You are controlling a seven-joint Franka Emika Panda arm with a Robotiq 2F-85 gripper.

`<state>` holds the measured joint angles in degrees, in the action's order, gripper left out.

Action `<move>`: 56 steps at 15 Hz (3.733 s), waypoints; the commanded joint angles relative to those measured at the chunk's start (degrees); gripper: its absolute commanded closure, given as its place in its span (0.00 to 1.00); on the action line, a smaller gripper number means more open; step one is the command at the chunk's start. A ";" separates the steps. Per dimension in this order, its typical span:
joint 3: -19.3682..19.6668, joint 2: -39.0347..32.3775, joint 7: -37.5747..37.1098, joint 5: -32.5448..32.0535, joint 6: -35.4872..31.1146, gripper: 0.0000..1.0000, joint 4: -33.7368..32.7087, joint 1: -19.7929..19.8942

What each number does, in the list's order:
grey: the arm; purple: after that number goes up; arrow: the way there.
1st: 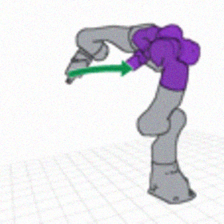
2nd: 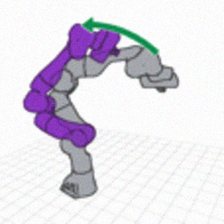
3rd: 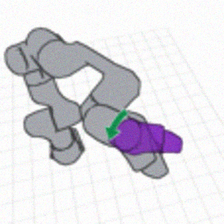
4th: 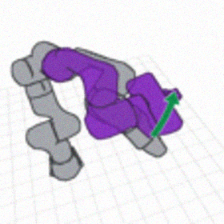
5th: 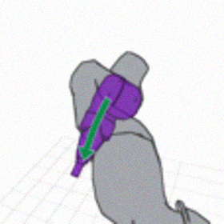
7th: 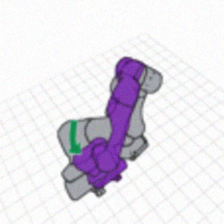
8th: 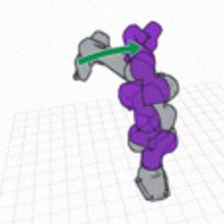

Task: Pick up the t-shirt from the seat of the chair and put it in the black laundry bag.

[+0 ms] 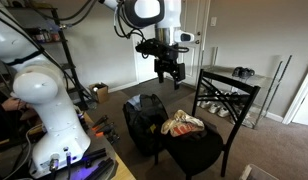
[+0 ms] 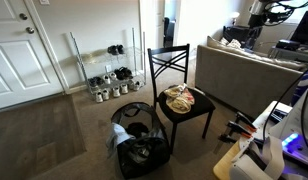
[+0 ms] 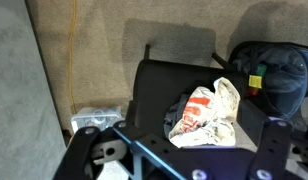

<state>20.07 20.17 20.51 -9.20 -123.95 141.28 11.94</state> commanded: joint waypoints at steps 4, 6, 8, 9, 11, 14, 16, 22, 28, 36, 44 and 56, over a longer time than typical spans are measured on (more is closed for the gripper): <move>-6.31 -9.45 -1.28 9.14 -4.93 0.00 -7.28 -6.98; -7.09 -14.74 -1.20 13.53 -8.82 0.00 -10.14 -8.23; -7.96 -20.58 -1.02 16.92 -14.56 0.00 -13.15 -8.35; -8.54 -23.19 -1.06 17.91 -16.57 0.00 -14.68 -7.95; -9.59 -28.13 -2.03 17.95 -19.94 0.00 -17.89 -6.81; -10.72 -33.20 -2.26 17.04 -20.04 0.00 -22.33 -4.91; -11.43 -31.78 -2.58 15.70 -20.30 0.00 -20.51 -4.51; -11.75 -33.43 -2.62 15.62 -20.29 0.00 -22.29 -4.02; -11.76 -33.43 -2.62 15.62 -20.29 0.00 -22.29 -4.02; -11.77 -33.43 -2.62 15.63 -20.29 0.00 -22.29 -4.02; -11.77 -33.43 -2.62 15.63 -20.29 0.00 -22.29 -4.02; -11.88 -35.90 -6.88 15.24 -20.85 0.00 -25.45 -4.30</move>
<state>9.77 -13.51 17.20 6.71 -144.43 118.73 6.50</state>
